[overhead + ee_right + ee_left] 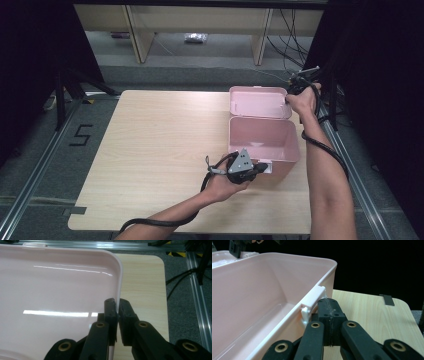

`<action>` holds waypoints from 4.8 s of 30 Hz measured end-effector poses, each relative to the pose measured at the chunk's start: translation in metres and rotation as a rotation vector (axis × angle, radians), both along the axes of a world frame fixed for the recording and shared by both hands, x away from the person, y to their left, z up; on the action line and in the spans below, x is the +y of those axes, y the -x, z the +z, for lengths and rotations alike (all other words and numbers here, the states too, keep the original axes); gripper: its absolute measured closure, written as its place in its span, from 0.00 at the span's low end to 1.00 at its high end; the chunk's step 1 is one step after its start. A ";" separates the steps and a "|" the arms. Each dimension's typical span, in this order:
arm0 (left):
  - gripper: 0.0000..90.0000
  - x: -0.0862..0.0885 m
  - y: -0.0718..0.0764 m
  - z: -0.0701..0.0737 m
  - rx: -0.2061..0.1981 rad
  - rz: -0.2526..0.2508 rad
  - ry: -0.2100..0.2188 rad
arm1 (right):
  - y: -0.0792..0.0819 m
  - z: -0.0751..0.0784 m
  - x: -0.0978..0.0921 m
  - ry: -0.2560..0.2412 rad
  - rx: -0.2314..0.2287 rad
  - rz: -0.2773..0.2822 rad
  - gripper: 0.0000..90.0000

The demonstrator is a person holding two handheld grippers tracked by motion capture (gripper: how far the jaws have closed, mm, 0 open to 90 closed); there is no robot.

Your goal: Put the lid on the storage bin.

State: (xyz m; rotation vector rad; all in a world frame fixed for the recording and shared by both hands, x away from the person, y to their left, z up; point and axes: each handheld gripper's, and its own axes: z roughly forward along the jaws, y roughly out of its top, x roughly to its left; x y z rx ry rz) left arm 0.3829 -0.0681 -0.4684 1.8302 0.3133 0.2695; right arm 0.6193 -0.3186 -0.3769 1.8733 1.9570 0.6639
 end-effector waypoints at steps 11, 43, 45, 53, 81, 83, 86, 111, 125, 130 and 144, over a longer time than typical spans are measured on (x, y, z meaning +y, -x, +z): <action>1.00 0.000 0.001 0.000 0.000 0.001 -0.004 | 0.003 0.006 0.000 0.019 -0.033 0.029 0.97; 1.00 -0.001 -0.003 0.003 -0.012 0.003 -0.017 | 0.018 0.039 0.001 0.008 -0.129 0.051 0.99; 1.00 -0.001 -0.001 0.002 0.021 0.009 -0.014 | 0.019 0.041 0.001 0.006 -0.129 0.048 0.99; 1.00 -0.001 -0.002 0.003 0.023 0.007 -0.014 | 0.026 0.046 0.001 0.000 -0.159 0.053 0.99; 1.00 -0.001 -0.005 0.006 0.033 0.017 -0.022 | 0.055 0.049 -0.001 -0.019 -0.313 0.042 1.00; 1.00 -0.001 -0.005 0.006 0.034 0.016 -0.022 | 0.056 0.049 -0.001 -0.006 -0.330 0.051 1.00; 1.00 -0.001 -0.006 0.006 0.035 0.016 -0.022 | 0.059 0.051 0.000 -0.024 -0.325 0.036 1.00; 1.00 -0.002 -0.006 0.007 0.040 0.014 -0.026 | 0.083 0.054 0.001 -0.009 -0.393 0.053 1.00; 1.00 -0.002 -0.007 0.007 0.041 0.014 -0.028 | 0.093 0.054 0.001 0.001 -0.429 0.065 1.00; 1.00 -0.002 -0.007 0.008 0.043 0.013 -0.032 | 0.097 0.054 0.001 0.011 -0.443 0.071 1.00; 1.00 -0.002 -0.007 0.008 0.038 0.015 -0.032 | 0.106 0.052 0.002 0.011 -0.467 0.071 1.00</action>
